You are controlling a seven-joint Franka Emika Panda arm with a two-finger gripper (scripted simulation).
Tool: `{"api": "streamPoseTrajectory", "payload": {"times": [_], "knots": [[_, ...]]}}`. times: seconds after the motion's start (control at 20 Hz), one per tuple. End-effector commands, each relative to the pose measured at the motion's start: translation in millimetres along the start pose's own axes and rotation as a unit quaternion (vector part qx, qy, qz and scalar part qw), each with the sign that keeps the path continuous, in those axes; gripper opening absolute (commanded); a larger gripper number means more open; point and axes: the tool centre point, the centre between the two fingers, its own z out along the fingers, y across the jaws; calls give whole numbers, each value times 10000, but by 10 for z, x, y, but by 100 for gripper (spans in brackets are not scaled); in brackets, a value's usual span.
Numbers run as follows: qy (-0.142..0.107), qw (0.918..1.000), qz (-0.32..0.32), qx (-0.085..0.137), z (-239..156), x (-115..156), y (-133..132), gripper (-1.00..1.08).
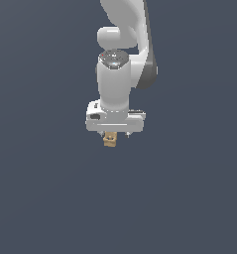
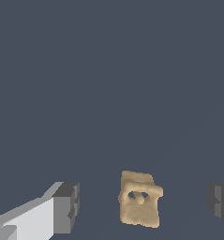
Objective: Pick up the object and move it to a goal position.
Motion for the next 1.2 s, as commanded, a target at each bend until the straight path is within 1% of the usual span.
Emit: {"api": "streamPoseTrajectory", "payload": {"times": [0.0, 0.15, 0.45, 0.85, 1.15], "knots": [[0, 10000, 0, 0, 0, 0, 0, 100], [15, 10000, 18, 10, -16, 10, 34, 100], [84, 9999, 108, 55, -82, 46, 198, 100], [80, 9999, 113, 55, -73, 41, 197, 100], [27, 9997, 239, 57, 105, -77, 204, 100]]}}
